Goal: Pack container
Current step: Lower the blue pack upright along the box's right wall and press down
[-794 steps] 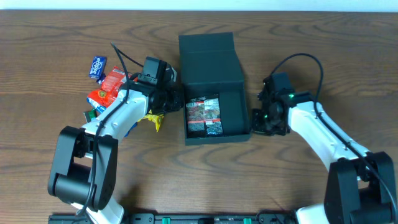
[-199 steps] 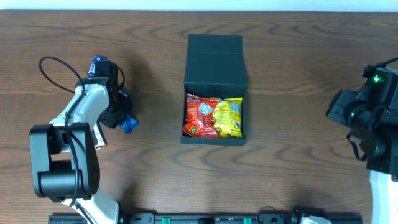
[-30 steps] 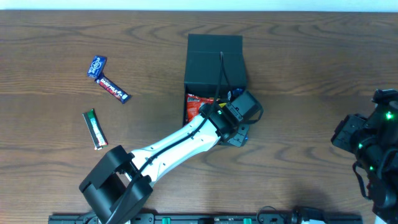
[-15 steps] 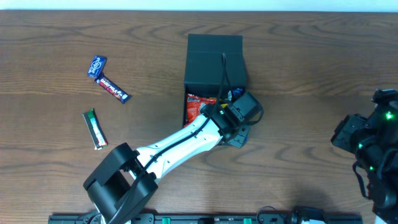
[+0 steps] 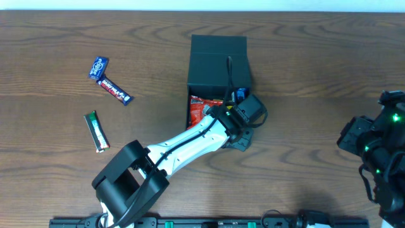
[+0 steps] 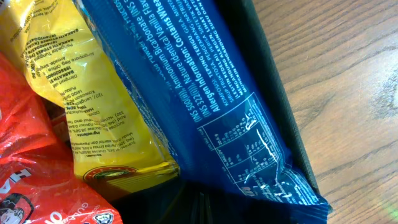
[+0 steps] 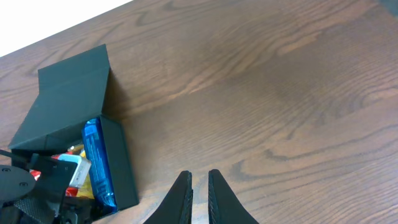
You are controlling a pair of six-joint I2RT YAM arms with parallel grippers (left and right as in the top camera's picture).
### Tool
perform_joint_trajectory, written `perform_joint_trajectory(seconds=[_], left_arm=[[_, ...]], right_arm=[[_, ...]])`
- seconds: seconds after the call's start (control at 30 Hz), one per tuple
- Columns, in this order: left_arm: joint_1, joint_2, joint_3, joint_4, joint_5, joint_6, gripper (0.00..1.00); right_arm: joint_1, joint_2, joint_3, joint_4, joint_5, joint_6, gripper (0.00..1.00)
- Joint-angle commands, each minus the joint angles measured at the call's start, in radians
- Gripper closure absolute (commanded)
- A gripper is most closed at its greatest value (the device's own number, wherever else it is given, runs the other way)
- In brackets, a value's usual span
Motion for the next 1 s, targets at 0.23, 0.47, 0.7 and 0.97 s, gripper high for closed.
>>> perform_joint_trajectory(seconds=[0.23,0.47,0.7,0.97], left_arm=[[0.01,-0.07,0.106,-0.08,-0.001,0.047,0.94],[0.01,-0.154,0.138,-0.049,-0.011,0.077,0.94],[0.01,-0.074,0.135,-0.056,0.077,0.076,0.94],[0.01,-0.022,0.135,-0.077,0.091,0.073,0.94]], right_arm=[[-0.005,-0.005,0.018,-0.001,0.014,-0.012,0.9],[-0.005,-0.005,0.018,-0.001,0.014,-0.012,0.91],[-0.005,-0.005,0.018,-0.001,0.014,-0.013,0.91],[-0.005,-0.005,0.017,-0.001,0.014,-0.013,0.9]])
